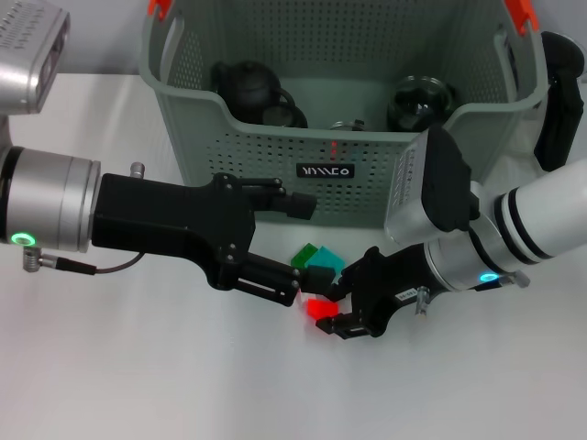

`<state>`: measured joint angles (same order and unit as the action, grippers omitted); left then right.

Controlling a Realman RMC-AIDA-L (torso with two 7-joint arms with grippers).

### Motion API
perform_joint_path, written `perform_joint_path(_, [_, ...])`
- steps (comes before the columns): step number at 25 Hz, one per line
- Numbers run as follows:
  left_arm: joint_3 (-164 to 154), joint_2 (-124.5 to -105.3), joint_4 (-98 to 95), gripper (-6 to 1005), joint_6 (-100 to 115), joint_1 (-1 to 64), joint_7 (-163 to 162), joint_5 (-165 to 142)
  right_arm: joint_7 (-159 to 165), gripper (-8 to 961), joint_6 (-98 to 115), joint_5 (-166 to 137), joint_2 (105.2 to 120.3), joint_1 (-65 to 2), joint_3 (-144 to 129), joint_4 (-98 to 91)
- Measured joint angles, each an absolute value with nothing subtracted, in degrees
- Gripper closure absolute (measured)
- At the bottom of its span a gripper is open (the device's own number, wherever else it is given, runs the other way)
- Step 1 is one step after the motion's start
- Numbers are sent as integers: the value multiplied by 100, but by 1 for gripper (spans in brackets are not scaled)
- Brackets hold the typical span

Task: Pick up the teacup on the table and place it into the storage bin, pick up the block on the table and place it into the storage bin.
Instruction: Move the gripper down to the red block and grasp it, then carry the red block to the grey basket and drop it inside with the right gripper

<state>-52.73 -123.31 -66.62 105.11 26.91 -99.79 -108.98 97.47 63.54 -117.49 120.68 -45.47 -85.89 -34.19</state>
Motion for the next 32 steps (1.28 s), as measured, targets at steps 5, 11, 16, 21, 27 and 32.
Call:
perform_joint_path(5, [-5273,-12331,-6658,48,10511,2698,-9970,-10898,9747,487,6354,-11747,12074,-4559,-8610,-3419])
perform_joint_path(11, [-5264,-12325,-6623,49,10511,2698,-9960,-10898,9755,487,6322,-11749,12076,-4562,-8683,-3419])
perform_joint_path(16, [-5264,-12322,-6618,49,10511,2707,-9958,-10898,9803,486,6221,-11734,12076,-4569,-8842,-3422])
perform_joint_path(21, [-5264,-12322,-6617,49,10512,2708,-9958,-10898,9806,592,6223,-11719,12073,-4572,-8843,-3421])
perform_joint_path(27, [-5194,-12322,-6611,48,10512,2707,-9958,-10898,9805,642,6232,-11717,12054,-4553,-8838,-3459])
perform_joint_path(32, [-5172,-12321,-6609,48,10516,2707,-9958,-10898,9814,642,6413,-11723,12023,-4407,-8767,-3756])
